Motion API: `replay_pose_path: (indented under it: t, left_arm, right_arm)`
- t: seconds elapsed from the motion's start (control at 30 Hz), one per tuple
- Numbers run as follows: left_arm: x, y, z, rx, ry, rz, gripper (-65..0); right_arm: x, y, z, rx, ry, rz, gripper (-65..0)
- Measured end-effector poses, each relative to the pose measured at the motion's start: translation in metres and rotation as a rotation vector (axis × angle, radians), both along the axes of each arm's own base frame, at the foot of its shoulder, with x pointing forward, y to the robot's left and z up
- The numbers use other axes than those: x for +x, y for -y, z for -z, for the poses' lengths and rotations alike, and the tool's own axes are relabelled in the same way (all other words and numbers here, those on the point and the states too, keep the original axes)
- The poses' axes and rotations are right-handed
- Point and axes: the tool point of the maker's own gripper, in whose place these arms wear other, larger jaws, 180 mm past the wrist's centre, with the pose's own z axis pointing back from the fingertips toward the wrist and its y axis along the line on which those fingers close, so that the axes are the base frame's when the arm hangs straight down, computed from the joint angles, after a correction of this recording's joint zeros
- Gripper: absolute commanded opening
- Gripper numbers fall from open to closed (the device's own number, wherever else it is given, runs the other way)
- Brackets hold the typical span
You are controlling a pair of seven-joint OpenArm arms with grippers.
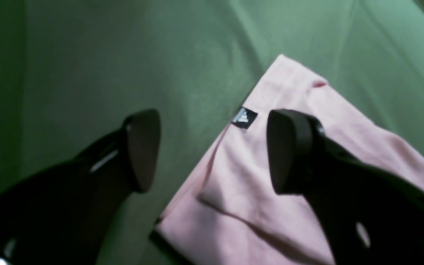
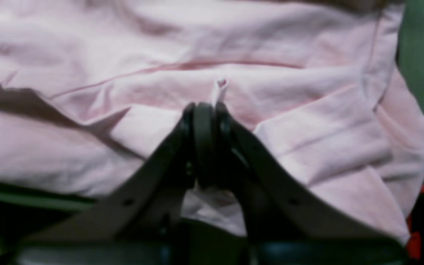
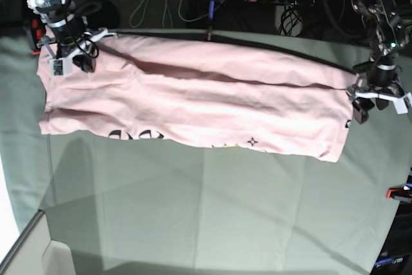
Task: Layout the t-shirt on the table in an organized manner, then fold the t-shirt properly
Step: 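Pull the shirt end with the right gripper and reposition the left gripper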
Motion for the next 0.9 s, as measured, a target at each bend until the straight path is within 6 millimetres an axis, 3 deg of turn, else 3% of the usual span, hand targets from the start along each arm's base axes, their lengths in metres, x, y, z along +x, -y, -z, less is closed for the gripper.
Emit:
replay_pose_path:
  t: [0.1, 0.3, 0.5, 0.63, 0.77, 0.9]
  left_arm:
    - [0.006, 0.001, -0.004, 0.000, 0.015, 0.006, -21.0]
    - [0.006, 0.004, -0.002, -0.005, 0.012, 0.006, -11.6]
    - [0.019, 0.010, 0.003, -0.034, 0.013, 0.010, -10.7]
    - [0.019, 0.014, 0.020, -0.060, -0.025, 0.012, -10.8]
    - [0.023, 0.037, 0.048, -0.093, -0.099, 0.077, -10.8]
    - [0.032, 0.040, 0.049, -0.089, -0.097, 0.103, -10.9]
  right_arm:
    - [-0.003, 0.000, 0.001, -0.001, -0.006, 0.001, -64.1]
    - [-0.020, 0.003, 0.006, -0.007, -0.044, 0.005, -50.6]
    - [-0.027, 0.010, 0.007, -0.013, -0.053, 0.033, -38.5]
    - [-0.027, 0.011, 0.007, -0.014, -0.053, 0.035, -37.7]
    - [-0.026, 0.011, 0.007, -0.014, -0.052, 0.035, -37.7]
    - [-0.026, 0.011, 0.006, -0.015, -0.051, 0.033, -37.7]
